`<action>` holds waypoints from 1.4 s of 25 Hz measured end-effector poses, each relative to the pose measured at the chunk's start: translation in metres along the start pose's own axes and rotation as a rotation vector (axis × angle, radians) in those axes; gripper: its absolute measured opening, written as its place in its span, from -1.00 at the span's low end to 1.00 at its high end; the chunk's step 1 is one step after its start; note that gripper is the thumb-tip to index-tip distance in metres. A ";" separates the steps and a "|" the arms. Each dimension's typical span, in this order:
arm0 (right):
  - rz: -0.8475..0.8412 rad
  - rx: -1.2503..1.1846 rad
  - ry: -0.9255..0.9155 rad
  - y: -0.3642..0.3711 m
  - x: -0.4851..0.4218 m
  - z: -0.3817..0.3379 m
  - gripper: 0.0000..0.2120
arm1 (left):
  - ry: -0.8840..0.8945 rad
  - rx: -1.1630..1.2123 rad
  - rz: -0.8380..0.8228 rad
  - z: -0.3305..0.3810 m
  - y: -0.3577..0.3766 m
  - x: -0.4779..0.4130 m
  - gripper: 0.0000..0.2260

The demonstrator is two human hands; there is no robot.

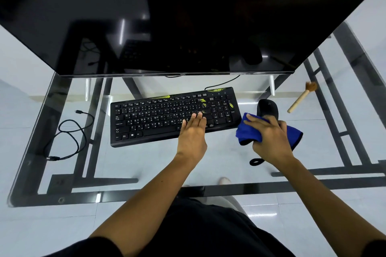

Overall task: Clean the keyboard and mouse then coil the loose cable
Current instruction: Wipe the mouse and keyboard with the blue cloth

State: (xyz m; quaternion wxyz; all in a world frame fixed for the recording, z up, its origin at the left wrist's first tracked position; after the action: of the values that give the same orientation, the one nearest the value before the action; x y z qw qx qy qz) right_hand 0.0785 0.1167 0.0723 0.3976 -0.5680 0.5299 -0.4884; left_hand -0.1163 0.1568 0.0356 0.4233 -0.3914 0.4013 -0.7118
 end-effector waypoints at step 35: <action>0.083 -0.236 0.177 -0.008 -0.006 -0.005 -0.36 | 0.104 -0.016 0.021 -0.009 -0.001 0.013 -0.52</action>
State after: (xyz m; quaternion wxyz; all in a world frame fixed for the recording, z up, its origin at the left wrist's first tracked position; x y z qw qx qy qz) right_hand 0.0756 0.1234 0.0802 0.2999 -0.5432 0.6395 -0.4540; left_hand -0.1289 0.1468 0.0358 0.4064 -0.3529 0.4324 -0.7234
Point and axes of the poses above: each hand's wrist, its own x-axis away from the middle knuckle, its own y-axis out of the palm, z = x × y, the point moved 6 cm from there along -x, towards the middle knuckle, and after that the axes turned 2 degrees about -z, right-handed, at the moved point
